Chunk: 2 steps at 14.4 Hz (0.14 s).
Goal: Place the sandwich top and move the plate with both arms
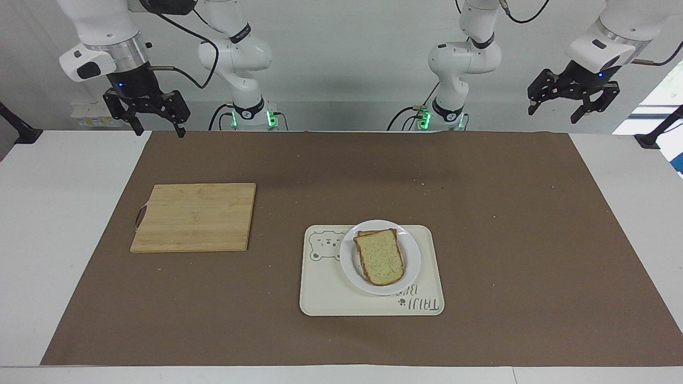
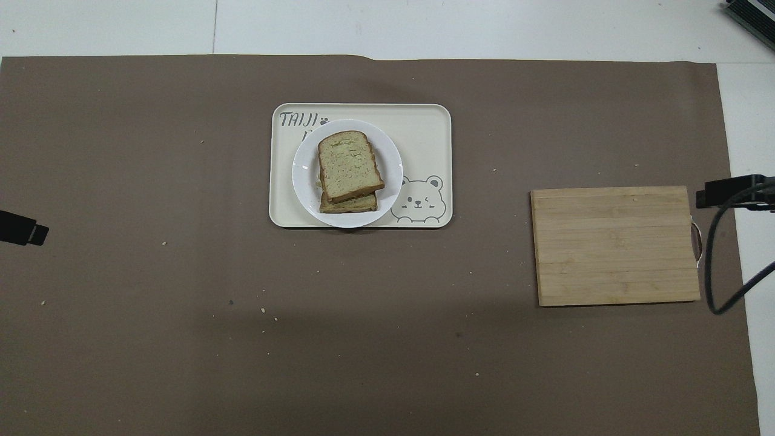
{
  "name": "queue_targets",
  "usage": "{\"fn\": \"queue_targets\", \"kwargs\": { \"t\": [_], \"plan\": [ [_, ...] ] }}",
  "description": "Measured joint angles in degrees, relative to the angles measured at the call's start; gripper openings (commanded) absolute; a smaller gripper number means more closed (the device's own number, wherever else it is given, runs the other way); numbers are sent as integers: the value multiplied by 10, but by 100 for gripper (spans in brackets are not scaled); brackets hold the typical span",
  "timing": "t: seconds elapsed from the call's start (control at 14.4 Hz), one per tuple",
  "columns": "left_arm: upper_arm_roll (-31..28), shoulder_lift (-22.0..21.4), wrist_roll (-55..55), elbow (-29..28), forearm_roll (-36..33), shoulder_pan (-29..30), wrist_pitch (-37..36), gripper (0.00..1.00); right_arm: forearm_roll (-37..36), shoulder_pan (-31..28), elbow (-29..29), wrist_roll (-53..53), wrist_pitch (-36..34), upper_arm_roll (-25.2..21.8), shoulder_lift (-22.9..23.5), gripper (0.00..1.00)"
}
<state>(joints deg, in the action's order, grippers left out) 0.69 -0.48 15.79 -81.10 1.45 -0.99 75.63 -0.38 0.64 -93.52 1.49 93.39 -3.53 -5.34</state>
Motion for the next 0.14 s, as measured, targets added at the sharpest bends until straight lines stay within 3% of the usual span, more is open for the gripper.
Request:
{"fn": "queue_targets", "kwargs": {
  "t": [0.14],
  "plan": [
    [2,0,0,2,0,0,-2,100,0,0,0,0,0,0,0,100]
  ]
}}
